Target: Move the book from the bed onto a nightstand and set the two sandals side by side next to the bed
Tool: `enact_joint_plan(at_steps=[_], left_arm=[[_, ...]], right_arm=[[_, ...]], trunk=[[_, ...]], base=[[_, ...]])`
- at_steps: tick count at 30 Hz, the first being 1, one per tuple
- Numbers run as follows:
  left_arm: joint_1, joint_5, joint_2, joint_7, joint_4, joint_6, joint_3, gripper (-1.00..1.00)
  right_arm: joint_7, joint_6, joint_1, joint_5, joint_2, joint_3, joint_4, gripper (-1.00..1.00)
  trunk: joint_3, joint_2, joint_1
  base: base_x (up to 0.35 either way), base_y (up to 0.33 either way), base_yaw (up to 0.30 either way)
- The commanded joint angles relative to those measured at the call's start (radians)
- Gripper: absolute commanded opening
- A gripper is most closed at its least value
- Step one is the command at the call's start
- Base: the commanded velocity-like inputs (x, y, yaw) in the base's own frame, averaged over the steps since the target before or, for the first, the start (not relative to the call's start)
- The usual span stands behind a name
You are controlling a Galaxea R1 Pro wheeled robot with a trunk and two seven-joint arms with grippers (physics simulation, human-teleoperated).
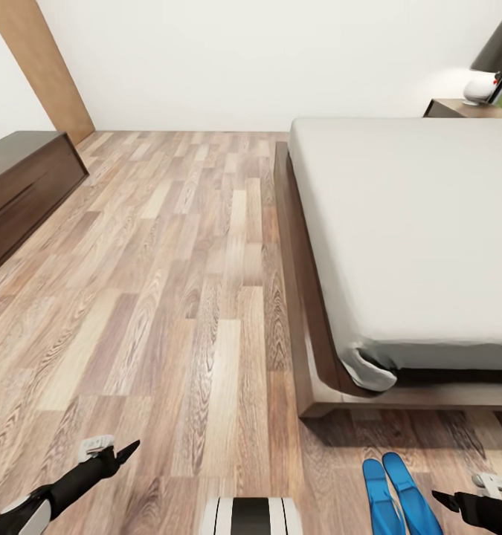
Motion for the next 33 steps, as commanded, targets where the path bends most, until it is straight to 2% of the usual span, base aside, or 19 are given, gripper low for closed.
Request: enact_joint_plan(at_steps=[1, 8, 26, 30, 33], left_arm=[[-0.001, 0.003, 0.000, -0.005, 0.011, -0.012, 0.001, 1.00], [-0.001, 0.003, -0.001, -0.005, 0.028, -0.032, -0.001, 1.00], [-0.001, 0.003, -0.032, 0.038, 0.029, -0.034, -0.001, 1.00], [-0.001, 0.003, -0.032, 0.037, 0.029, -0.033, -0.001, 1.00], [-0.001, -0.011, -0.036, 0.037, 0.029, -0.033, -0.001, 1.00]], right_arm=[[0.002, 0.009, 0.000, -0.010, 0.000, 0.003, 0.009, 1.00], [0.002, 0.009, 0.000, -0.010, 0.000, 0.003, 0.064, 1.00], [0.002, 0.007, 0.000, -0.010, 0.002, 0.004, 0.069, 1.00], [0.002, 0.007, 0.000, -0.010, 0.012, 0.004, 0.069, 1.00], [0.001, 0.007, 0.000, -0.009, 0.015, 0.004, 0.070, 1.00]], trunk=[[0.003, 0.000, -0.001], [0.030, 0.002, -0.004], [0.100, 0.006, -0.012], [0.115, 0.007, -0.014], [0.127, 0.007, -0.015]], base=[[0.000, 0.000, 0.000], [0.000, 0.000, 0.000], [0.000, 0.000, 0.000], [0.000, 0.000, 0.000], [0.000, 0.000, 0.000]])
